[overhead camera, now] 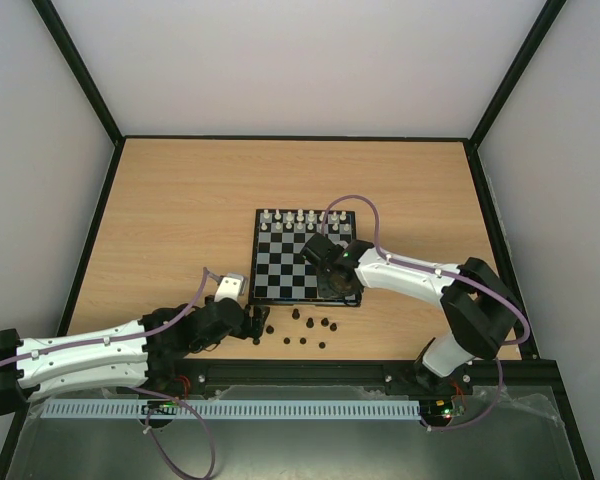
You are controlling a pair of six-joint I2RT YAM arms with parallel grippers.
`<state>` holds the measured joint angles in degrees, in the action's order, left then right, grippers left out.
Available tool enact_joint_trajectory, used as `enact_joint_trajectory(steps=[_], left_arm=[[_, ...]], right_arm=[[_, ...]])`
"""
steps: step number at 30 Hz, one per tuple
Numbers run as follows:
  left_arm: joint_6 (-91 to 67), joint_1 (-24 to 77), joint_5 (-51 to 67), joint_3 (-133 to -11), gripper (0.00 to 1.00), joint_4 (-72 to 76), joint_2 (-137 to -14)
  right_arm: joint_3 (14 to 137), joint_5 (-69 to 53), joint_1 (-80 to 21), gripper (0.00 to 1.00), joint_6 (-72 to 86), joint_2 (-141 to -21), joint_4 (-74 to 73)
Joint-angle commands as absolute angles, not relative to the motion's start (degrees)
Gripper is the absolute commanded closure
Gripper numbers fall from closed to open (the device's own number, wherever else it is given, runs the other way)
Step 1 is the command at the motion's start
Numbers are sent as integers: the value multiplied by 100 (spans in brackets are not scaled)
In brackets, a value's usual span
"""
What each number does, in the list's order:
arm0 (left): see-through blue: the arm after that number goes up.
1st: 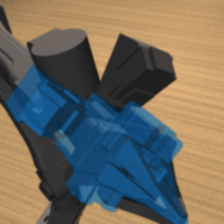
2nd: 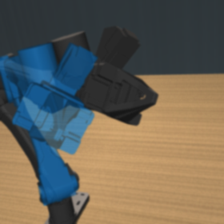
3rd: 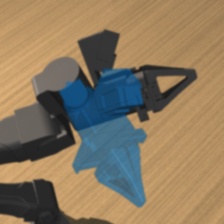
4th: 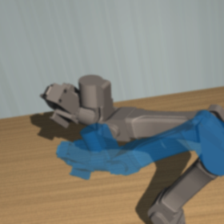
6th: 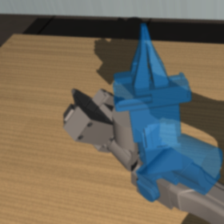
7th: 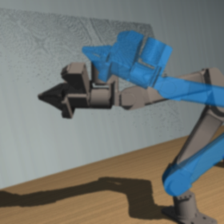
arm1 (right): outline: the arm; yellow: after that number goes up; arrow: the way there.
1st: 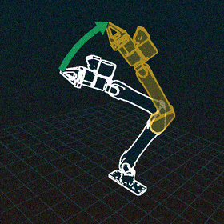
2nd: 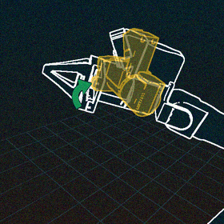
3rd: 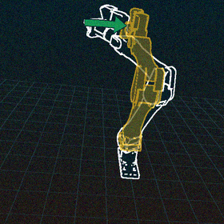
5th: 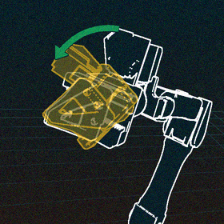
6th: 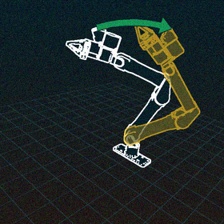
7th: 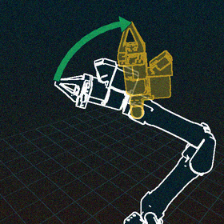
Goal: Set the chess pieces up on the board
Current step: Place the chess piece on the chessboard, then pick up the chess piece at the center of the board.
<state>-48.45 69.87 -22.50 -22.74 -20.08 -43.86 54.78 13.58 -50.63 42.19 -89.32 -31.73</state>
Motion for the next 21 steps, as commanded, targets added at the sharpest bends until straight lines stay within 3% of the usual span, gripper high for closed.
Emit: enact_joint_trajectory(steps=[1,7,14,21], left_arm=[[-4852,7039,-2285,-2220,1,-2004,-4358],[-4852,7040,-2276,-2225,1,-1999,-4366],[-4865,7040,-2282,-2241,1,-2003,-4383],[-4912,7040,-2284,-2255,1,-2046,-4339]], right_arm=[[5506,1452,-5083,84,4209,-8985,-3374],[5481,1474,-5094,71,4253,-8513,-3596],[5247,1475,-5352,70,4504,-7770,-3929],[4792,1419,-6376,70,5144,-7397,-4007]])
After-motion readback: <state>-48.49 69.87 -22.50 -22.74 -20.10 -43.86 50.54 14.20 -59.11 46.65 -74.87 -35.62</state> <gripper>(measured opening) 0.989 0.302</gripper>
